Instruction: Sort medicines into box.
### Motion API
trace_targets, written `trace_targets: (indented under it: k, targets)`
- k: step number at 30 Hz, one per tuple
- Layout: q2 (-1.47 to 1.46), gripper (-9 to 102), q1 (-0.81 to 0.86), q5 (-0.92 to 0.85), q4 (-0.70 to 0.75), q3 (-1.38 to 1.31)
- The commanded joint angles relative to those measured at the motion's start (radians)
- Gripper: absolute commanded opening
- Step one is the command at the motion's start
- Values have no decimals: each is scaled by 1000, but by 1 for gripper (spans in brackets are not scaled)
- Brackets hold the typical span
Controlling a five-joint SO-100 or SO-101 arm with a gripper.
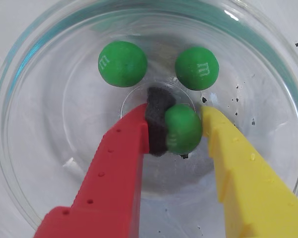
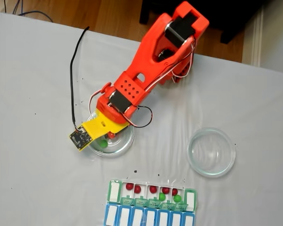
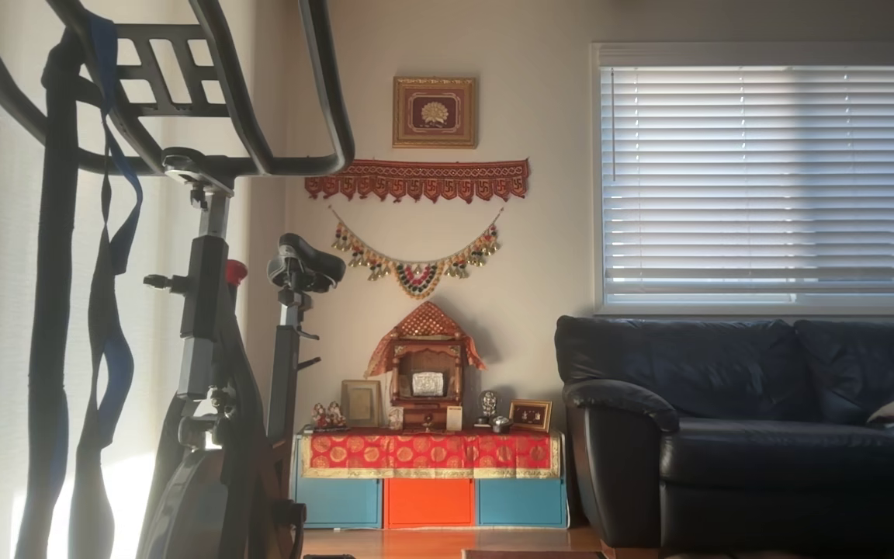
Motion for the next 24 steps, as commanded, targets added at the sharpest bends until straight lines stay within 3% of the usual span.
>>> trace_targets:
  k: [1,11,24]
  targets:
    - [51,1,0,8,-5,-11]
    - [54,1,0,34,49,-58]
    - [213,1,-69,225,179,-212]
